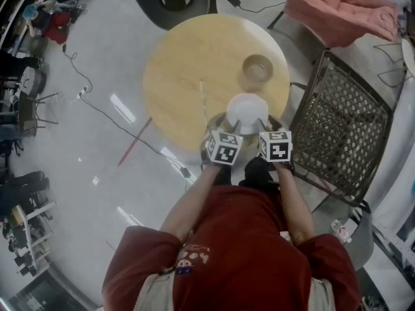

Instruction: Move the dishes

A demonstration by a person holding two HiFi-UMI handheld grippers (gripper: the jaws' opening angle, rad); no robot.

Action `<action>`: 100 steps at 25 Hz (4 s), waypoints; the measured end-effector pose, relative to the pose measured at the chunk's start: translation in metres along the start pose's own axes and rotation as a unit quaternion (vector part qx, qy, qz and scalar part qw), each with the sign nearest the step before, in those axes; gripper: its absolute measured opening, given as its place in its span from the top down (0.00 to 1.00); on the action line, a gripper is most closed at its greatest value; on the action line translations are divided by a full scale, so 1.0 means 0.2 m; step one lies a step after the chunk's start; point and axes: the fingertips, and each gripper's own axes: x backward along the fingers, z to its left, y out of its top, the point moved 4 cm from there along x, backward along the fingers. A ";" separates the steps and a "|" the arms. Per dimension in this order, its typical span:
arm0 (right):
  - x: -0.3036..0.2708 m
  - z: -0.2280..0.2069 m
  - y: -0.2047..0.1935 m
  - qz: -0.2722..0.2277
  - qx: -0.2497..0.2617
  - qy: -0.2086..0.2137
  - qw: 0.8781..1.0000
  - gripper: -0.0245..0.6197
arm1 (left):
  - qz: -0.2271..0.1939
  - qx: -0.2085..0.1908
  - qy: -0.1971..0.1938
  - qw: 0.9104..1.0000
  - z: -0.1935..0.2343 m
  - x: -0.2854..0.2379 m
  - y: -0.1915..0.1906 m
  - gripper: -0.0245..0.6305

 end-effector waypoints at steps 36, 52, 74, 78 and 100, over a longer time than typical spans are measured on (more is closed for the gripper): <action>0.76 -0.91 -0.50 -0.065 -0.195 -0.197 0.959 0.73 | -0.022 -0.199 -0.191 0.961 -1.18 -0.27 0.41 0.62; 0.82 -1.17 -0.84 -0.046 -0.255 -0.214 0.942 0.73 | 0.008 -0.237 -0.226 0.945 -1.56 -0.45 0.35 0.62; 0.67 -1.31 -1.05 0.005 -0.293 -0.190 0.937 0.73 | 0.062 -0.242 -0.228 0.941 -1.68 -0.70 0.25 0.62; 0.65 -1.33 -1.07 0.010 -0.295 -0.189 0.937 0.73 | 0.070 -0.242 -0.226 0.941 -1.69 -0.72 0.22 0.62; 0.54 -1.34 -1.14 0.040 -0.290 -0.179 0.939 0.73 | 0.104 -0.243 -0.218 0.940 -1.68 -0.84 0.13 0.61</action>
